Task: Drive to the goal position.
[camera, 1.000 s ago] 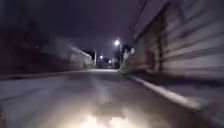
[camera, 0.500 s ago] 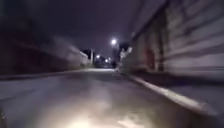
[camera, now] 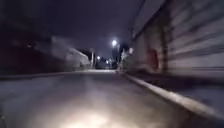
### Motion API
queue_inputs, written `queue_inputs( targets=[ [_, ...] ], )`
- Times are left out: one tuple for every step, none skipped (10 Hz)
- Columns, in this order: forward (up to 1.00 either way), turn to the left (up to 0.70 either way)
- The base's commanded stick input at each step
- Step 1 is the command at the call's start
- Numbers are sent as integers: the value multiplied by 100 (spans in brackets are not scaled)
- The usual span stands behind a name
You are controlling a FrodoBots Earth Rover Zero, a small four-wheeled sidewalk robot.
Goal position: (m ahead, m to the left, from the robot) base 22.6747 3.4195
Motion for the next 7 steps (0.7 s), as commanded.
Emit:
queue_inputs(
  targets=[
    [70, -13],
    [70, 0],
    [70, 0],
    [70, 0],
    [70, 0],
    [70, 0],
    [70, 0]
  ],
)
